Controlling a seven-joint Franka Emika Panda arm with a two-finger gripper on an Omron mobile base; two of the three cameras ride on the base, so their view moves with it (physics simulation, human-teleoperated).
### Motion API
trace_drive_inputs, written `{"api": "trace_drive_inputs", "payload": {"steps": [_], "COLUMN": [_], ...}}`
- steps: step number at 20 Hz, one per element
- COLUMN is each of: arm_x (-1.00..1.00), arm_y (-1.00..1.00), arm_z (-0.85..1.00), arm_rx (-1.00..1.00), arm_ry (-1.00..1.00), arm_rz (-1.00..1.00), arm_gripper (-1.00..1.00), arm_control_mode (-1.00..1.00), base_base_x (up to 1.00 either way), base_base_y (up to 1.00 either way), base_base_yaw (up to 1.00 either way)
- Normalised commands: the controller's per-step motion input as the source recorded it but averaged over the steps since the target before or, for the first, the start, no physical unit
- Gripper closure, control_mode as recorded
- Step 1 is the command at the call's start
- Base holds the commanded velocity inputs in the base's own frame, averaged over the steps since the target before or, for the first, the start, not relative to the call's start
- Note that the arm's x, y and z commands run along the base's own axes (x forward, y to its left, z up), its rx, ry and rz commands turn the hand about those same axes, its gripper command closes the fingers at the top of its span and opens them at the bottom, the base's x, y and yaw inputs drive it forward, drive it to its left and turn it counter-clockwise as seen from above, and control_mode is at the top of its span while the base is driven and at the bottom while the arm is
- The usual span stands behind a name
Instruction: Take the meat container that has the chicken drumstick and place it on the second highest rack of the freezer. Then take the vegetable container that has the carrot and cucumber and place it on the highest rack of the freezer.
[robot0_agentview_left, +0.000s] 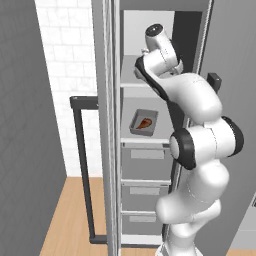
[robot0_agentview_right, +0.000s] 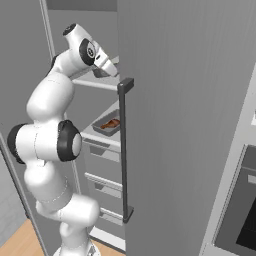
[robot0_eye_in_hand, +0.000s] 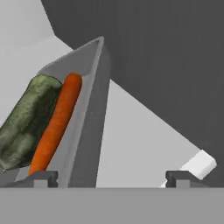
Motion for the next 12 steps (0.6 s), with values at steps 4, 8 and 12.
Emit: {"api": "trace_drive_inputs", "payload": {"steps": [4,8,12], "arm_x": [-0.72,-0.04,-0.77], "arm_y": [0.31,0.07,0.0], "arm_z": [0.02,-0.11,0.0], "arm_rx": [0.0,-0.01,0.0], "arm_ry": [-0.19,-0.1,-0.12], "arm_rz": [0.29,0.37,0.4], "arm_gripper": [-1.0,-1.0,-1.0], "arm_control_mode": [-1.0,-1.0,-1.0], "base_base_x": [0.0,0.0,0.0], "base_base_y": [0.0,0.0,0.0], "base_base_yaw": [0.0,0.0,0.0]}}
